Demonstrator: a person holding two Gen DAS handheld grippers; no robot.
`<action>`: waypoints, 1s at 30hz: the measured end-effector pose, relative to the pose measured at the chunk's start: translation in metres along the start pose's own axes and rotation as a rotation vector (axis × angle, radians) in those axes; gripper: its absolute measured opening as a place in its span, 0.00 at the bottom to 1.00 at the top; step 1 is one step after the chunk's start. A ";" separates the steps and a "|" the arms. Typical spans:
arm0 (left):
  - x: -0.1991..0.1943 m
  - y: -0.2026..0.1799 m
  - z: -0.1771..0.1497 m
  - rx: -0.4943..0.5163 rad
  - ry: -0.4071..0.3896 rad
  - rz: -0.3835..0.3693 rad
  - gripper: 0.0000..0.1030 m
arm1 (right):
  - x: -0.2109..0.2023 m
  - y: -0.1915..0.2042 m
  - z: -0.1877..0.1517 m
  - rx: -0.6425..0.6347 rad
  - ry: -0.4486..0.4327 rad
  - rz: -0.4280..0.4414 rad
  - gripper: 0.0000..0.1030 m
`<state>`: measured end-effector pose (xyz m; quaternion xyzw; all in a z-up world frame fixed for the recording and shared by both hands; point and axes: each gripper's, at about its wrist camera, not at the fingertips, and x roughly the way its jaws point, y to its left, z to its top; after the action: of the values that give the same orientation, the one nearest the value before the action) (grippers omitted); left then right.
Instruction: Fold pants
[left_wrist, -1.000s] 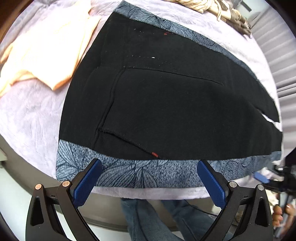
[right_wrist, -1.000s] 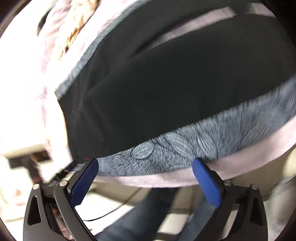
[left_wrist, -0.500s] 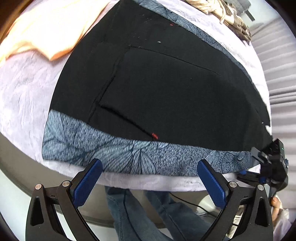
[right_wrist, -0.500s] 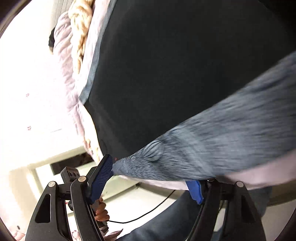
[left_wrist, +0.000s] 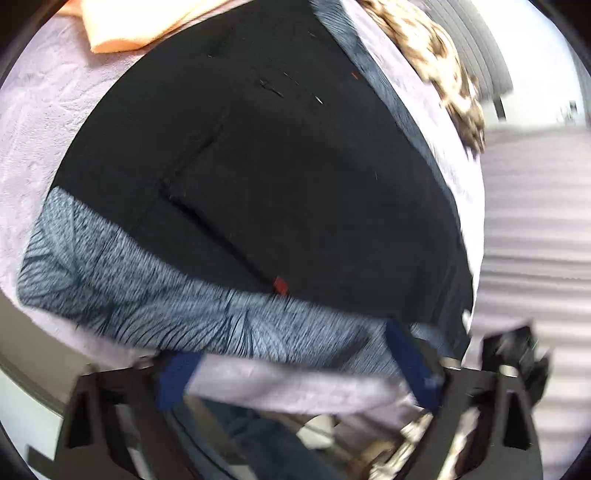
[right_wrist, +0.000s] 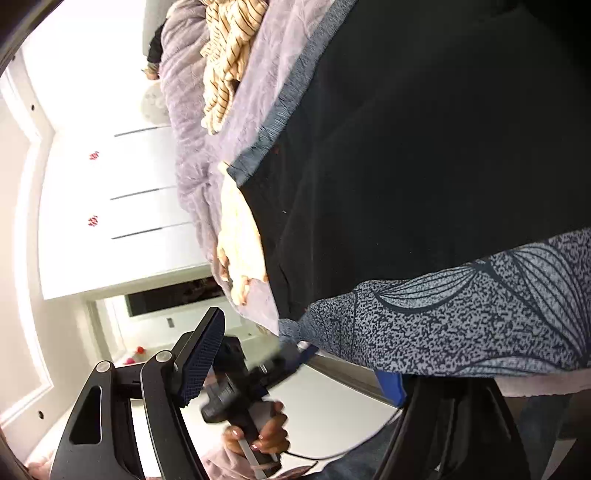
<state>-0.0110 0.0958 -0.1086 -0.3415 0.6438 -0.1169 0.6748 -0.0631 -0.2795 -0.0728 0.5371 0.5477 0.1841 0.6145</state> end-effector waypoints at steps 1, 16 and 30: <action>0.002 0.002 0.001 -0.014 -0.003 0.000 0.84 | 0.002 -0.006 -0.003 0.011 0.008 -0.012 0.76; -0.017 -0.012 -0.009 -0.011 -0.156 0.169 0.36 | -0.089 -0.101 0.016 0.187 -0.128 0.002 0.08; -0.044 -0.118 0.172 0.250 -0.382 0.338 0.67 | -0.114 0.062 0.169 -0.203 -0.168 -0.162 0.08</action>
<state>0.1792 0.0884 -0.0128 -0.1592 0.5335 -0.0147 0.8306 0.0689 -0.4282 0.0049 0.4397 0.5145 0.1428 0.7222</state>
